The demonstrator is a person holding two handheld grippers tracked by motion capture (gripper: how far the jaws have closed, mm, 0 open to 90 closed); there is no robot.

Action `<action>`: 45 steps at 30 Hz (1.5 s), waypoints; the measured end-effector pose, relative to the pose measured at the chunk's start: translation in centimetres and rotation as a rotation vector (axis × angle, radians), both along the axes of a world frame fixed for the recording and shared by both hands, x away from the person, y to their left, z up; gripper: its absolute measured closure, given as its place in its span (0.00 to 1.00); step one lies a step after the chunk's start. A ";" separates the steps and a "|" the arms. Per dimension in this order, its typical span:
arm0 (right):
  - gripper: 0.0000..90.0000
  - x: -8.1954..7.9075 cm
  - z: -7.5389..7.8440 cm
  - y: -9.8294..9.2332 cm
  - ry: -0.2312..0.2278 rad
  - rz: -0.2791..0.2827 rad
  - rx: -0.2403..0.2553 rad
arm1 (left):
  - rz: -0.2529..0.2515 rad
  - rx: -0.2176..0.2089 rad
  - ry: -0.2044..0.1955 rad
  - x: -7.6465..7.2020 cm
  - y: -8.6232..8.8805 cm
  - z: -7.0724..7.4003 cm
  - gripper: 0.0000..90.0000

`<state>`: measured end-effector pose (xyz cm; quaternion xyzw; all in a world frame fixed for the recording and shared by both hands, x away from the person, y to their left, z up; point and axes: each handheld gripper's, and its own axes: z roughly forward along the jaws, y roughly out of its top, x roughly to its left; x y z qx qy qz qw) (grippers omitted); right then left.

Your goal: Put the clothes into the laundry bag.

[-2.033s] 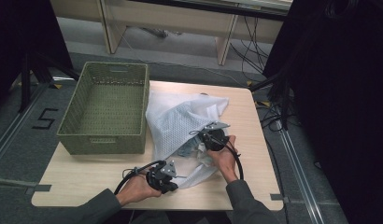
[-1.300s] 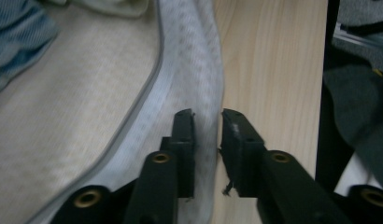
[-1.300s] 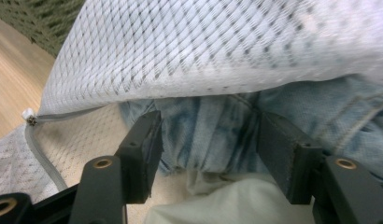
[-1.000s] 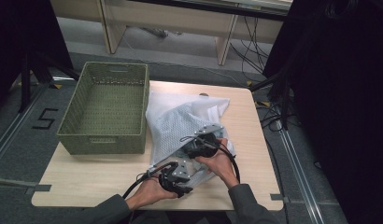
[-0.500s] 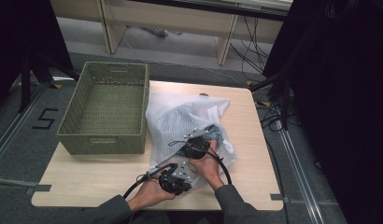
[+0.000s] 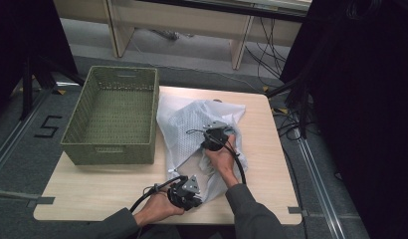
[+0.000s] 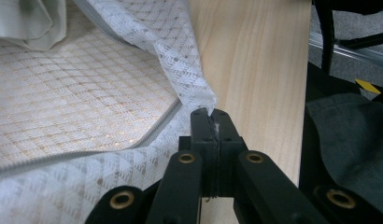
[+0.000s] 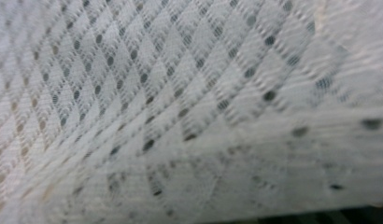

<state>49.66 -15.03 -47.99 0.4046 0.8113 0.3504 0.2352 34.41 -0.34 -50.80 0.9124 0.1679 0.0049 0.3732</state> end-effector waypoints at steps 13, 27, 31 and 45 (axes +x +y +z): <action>0.54 -3.7 3.6 -4.3 0.129 0.068 0.105 | -0.025 0.044 0.024 0.1 0.7 0.6 0.94; 0.45 -5.2 3.3 -9.3 0.156 -0.050 0.054 | 0.038 0.000 -0.077 1.4 -3.3 -0.1 0.77; 0.44 -5.2 3.1 -8.9 0.146 -0.035 0.071 | 0.008 -0.011 -0.025 1.3 -3.1 -0.1 0.96; 0.33 -5.0 1.6 -6.8 0.198 0.036 0.054 | -0.066 0.009 0.010 -0.2 -2.7 0.2 0.97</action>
